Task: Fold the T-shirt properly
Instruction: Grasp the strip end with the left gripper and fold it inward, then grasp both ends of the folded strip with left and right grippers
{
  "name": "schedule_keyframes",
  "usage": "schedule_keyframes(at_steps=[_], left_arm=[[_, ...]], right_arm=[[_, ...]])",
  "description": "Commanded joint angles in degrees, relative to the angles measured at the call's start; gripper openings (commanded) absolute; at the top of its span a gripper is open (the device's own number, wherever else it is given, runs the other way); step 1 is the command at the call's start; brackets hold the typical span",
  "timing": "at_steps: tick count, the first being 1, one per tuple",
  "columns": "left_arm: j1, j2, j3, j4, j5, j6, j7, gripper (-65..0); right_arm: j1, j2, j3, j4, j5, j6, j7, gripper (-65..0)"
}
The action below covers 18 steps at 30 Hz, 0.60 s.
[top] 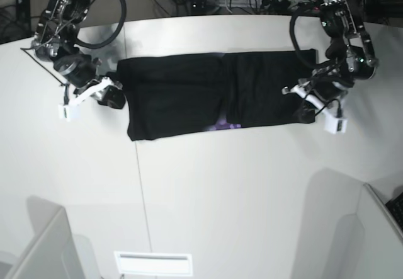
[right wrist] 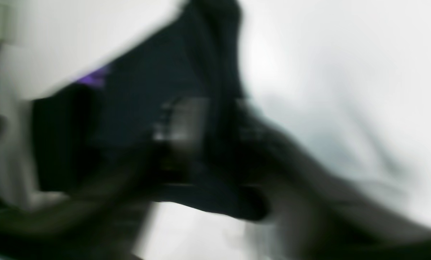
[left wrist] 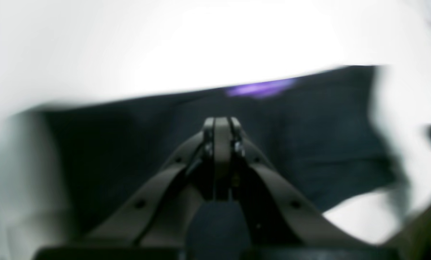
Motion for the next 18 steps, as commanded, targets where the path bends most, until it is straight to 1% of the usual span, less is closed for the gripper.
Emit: schedule_keyframes(at_steps=[1,2,3,4,7,9,12,14,16,18], left_arm=[[0.3,-1.3,-2.7,0.7,-1.0,-0.3,-0.7,-65.0],[1.8,-2.1,-5.7,0.7,-1.0,-0.3,-0.8,-65.0],[2.8,-3.1,-8.3,0.6,-1.0,-0.3,-0.8,-65.0],[4.1,-4.1,-11.0,0.6,-1.0,-0.3,-0.8,-65.0],[8.3,-6.4,-16.5,0.5,-0.1,-0.5,-0.9,-65.0],[10.4,-7.6,-17.8,0.5,3.1,-0.5,-1.9,-65.0],[14.4,-7.7,-16.1,0.5,10.7,-0.6,-10.5,-65.0],[16.5,-7.6,-12.9,0.5,14.2,-0.6,-15.6,-65.0],[17.7,-7.6,-10.2,-0.3,15.4,-0.6,-18.1,-65.0],[17.6,-7.5,-8.5,-1.9,15.3,-0.6,-18.5,-65.0]], right_arm=[[1.1,0.4,0.2,0.9,1.1,0.3,-0.3,-27.6],[1.7,0.4,0.2,0.9,1.2,0.3,-1.3,-18.9],[2.4,0.4,0.2,0.7,1.2,0.3,-2.5,-14.1],[3.3,0.4,0.2,0.0,1.2,0.3,-3.7,-12.6],[6.3,0.5,0.2,-4.5,0.8,0.3,-5.8,-15.3],[7.9,1.0,0.2,-9.4,0.5,0.3,-5.8,-15.6],[9.6,2.1,-0.1,-15.6,0.3,0.3,-5.6,-15.6],[9.5,2.4,-0.1,-17.2,0.3,0.3,-4.1,-15.6],[9.2,2.5,-0.2,-17.8,-0.1,0.2,-3.2,-15.6],[8.4,2.9,-1.3,-17.4,-2.0,0.2,-3.5,-15.6]])
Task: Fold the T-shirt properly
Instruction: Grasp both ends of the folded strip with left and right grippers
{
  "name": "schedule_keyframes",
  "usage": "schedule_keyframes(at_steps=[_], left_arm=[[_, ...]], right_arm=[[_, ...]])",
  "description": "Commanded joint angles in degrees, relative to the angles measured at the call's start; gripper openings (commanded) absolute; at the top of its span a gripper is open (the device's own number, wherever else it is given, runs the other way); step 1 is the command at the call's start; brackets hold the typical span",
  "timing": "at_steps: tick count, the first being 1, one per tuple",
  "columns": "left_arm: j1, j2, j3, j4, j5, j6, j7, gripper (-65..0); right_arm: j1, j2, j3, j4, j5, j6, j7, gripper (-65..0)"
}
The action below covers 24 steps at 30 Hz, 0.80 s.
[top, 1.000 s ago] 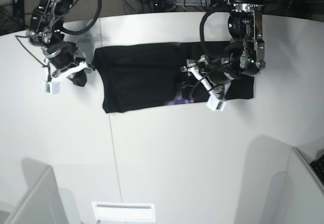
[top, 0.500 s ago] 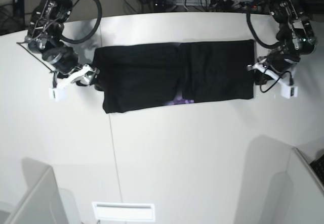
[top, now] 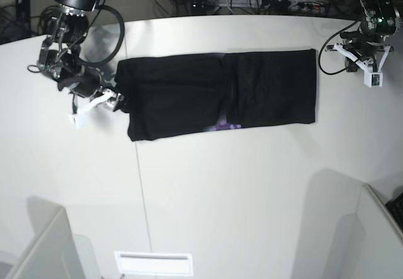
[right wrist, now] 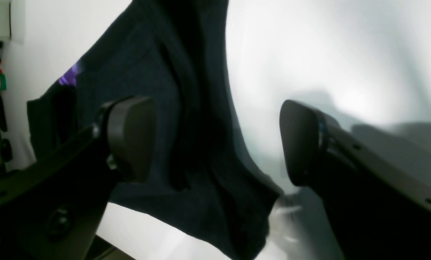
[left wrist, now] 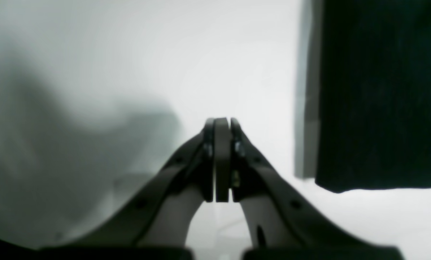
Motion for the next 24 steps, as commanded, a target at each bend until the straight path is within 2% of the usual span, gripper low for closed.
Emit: schedule_keyframes(at_steps=[1,7,10,14,16,22,24], left_arm=[[-0.2,-0.8,0.3,-0.1,-0.2,0.3,-1.5,-65.0],[-4.2,1.0,2.4,-4.2,0.2,0.3,-1.5,-65.0],[-5.2,1.5,2.4,-5.3,0.3,0.3,-1.5,-65.0],[-7.0,1.4,6.3,-6.6,0.3,0.3,-1.5,-65.0],[-7.2,1.6,8.0,-6.7,0.3,0.3,-1.5,-65.0],[-7.8,2.1,11.7,-7.7,0.3,0.3,-1.6,-65.0],[-8.8,2.1,13.1,-8.3,0.3,0.3,-1.6,-65.0]], right_arm=[[-0.2,0.4,-1.7,0.8,-1.4,0.2,-0.7,-15.6],[-2.2,0.3,-9.3,0.8,-2.5,0.2,-0.5,-15.6],[-2.2,0.2,-11.0,0.5,-2.6,0.2,-0.5,-15.6],[-2.2,0.2,-12.9,-0.1,-2.9,0.1,-0.5,-16.2],[-1.8,0.2,-12.9,-1.7,-2.9,0.1,-0.4,-21.8],[1.3,0.7,-12.6,-8.8,-2.9,0.1,2.7,-49.1],[2.0,1.4,-12.9,-9.9,-2.9,0.1,4.0,-60.2]])
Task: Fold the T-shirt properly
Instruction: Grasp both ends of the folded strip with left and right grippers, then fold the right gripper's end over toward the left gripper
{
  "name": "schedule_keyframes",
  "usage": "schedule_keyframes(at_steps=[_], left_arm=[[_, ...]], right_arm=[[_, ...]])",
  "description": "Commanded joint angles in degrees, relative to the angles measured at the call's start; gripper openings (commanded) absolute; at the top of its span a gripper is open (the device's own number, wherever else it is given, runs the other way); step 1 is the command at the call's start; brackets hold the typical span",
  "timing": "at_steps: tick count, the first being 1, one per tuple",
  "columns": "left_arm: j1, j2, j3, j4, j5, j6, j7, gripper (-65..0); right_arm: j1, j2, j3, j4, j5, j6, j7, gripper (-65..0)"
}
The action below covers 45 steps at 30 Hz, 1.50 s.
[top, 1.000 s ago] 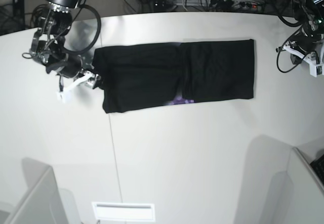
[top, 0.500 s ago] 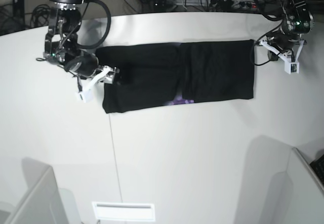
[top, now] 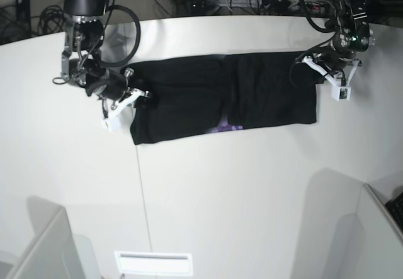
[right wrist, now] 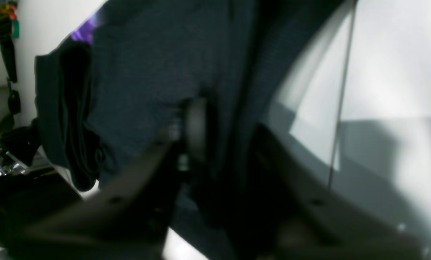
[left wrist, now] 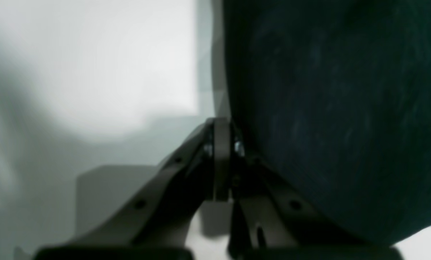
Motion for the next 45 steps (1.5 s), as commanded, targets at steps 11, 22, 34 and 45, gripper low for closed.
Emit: schedule_keyframes(at_steps=[11,22,34,45], left_arm=[[-1.2,-0.5,7.4,0.1,-0.1,0.1,0.6,-65.0],[-1.6,-1.0,7.0,-0.1,-0.1,0.1,0.9,-65.0],[-1.2,-1.6,7.7,-0.1,10.7,0.1,0.8,-65.0],[-1.2,-0.2,10.1,0.1,11.1,0.1,0.9,-65.0]], right_arm=[[2.1,1.3,-0.6,3.3,-4.8,-1.5,-1.0,-65.0],[-0.2,1.1,-16.1,23.3,-4.5,-10.7,-0.7,-65.0],[-1.7,-3.3,-26.4,32.9,-4.6,-10.9,-0.7,-65.0],[-1.0,-8.0,-29.5,32.9,-4.8,-13.7,-0.4,-65.0]])
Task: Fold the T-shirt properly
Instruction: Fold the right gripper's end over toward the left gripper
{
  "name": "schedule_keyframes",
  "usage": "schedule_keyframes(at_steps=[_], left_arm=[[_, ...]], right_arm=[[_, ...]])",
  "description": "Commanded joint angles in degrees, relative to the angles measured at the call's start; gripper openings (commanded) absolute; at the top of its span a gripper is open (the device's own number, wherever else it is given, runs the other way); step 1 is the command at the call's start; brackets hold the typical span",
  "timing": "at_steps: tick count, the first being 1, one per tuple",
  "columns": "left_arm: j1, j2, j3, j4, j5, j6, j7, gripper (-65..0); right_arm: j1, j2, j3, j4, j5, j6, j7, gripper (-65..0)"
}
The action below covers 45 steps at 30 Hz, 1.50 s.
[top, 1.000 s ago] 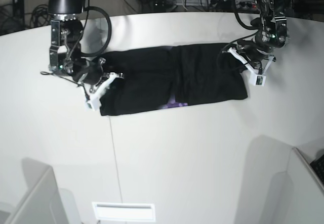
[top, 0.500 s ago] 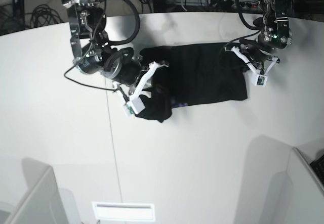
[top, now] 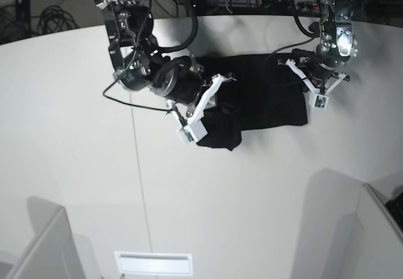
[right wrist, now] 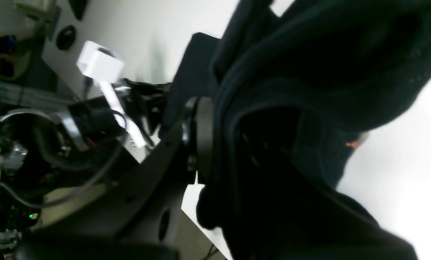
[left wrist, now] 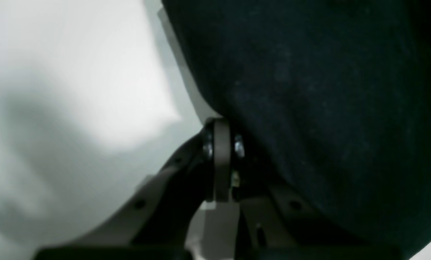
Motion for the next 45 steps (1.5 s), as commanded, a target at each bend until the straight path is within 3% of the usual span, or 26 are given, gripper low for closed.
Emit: schedule_keyframes(at_steps=[1,7,19,30,35,45], left_arm=[[0.7,0.1,0.5,-0.4,0.4,-0.5,3.4,-65.0],[0.6,0.3,0.5,-0.4,0.1,-0.5,3.4,-65.0],[0.8,1.8,2.4,-0.3,0.0,-0.5,3.4,-65.0],[0.8,1.5,2.0,-0.3,0.3,-0.5,3.4,-65.0],[0.8,1.5,2.0,-0.3,0.3,-0.5,3.4,-65.0],[0.8,1.6,1.9,1.4,0.4,-0.5,3.4,-65.0]], right_arm=[[1.8,-0.7,-1.1,0.8,1.3,0.2,1.2,-65.0],[5.0,-0.3,-5.9,-6.7,1.2,0.2,8.4,-65.0],[8.4,-0.3,-14.7,-13.3,1.2,0.2,12.8,-65.0],[10.7,-0.7,-19.6,-17.5,1.4,0.2,13.3,-65.0],[11.9,-0.8,-21.2,-17.9,1.4,-2.9,13.5,-65.0],[13.5,-2.4,-23.5,-21.5,1.4,-3.7,13.5,-65.0]])
